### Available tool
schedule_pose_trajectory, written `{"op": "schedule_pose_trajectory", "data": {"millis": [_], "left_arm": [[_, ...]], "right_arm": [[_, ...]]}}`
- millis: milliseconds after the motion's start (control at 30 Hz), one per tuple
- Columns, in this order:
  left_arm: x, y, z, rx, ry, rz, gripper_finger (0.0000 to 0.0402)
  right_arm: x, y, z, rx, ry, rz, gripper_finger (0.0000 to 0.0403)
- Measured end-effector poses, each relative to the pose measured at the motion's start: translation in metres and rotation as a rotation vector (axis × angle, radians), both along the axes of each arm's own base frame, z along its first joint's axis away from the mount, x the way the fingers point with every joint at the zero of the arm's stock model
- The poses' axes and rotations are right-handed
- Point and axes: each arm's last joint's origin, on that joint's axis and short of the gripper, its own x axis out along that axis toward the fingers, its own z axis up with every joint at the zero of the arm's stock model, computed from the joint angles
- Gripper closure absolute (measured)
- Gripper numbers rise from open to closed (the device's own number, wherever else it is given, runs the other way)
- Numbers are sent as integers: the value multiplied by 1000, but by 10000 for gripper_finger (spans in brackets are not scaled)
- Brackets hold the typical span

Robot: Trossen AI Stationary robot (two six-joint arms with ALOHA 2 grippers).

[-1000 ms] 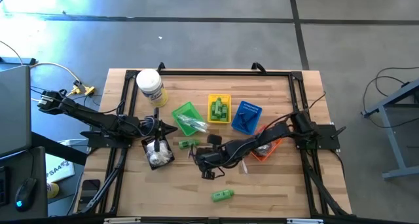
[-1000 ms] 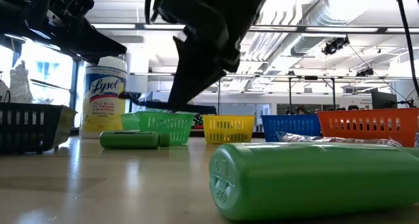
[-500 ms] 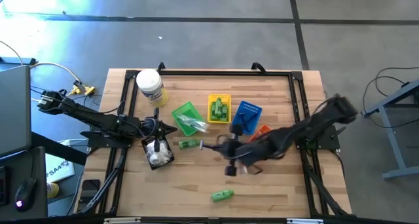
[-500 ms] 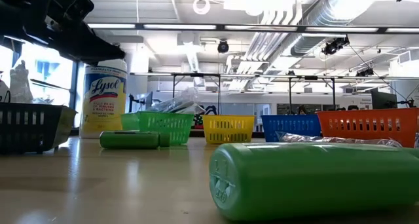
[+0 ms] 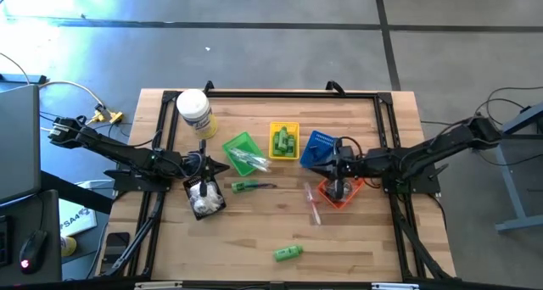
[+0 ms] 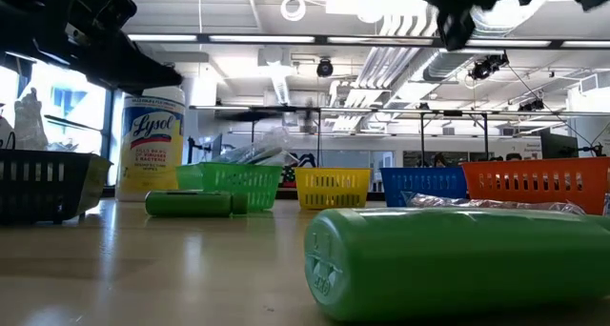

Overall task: Pick & Place Travel size toiletries
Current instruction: Put the razor into the blue bin

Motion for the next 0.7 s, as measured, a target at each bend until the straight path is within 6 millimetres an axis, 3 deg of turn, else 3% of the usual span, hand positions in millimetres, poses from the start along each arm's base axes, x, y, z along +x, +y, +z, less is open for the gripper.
{"op": "schedule_pose_trajectory", "data": {"millis": [133, 467, 600, 700], "left_arm": [[0, 0, 0, -17, -2, 2, 400], [5, -3, -2, -104, 28, -47, 400], [17, -7, 5, -97, 130, -60, 400], [38, -13, 16, -93, 247, -54, 400]], "right_arm": [[-8, -5, -24, 25, 51, -12, 402], [-15, -4, -42, -30, 54, 65, 400], [-26, -8, -53, -48, -70, 132, 400], [-41, -17, -58, -26, -184, 114, 400]]}}
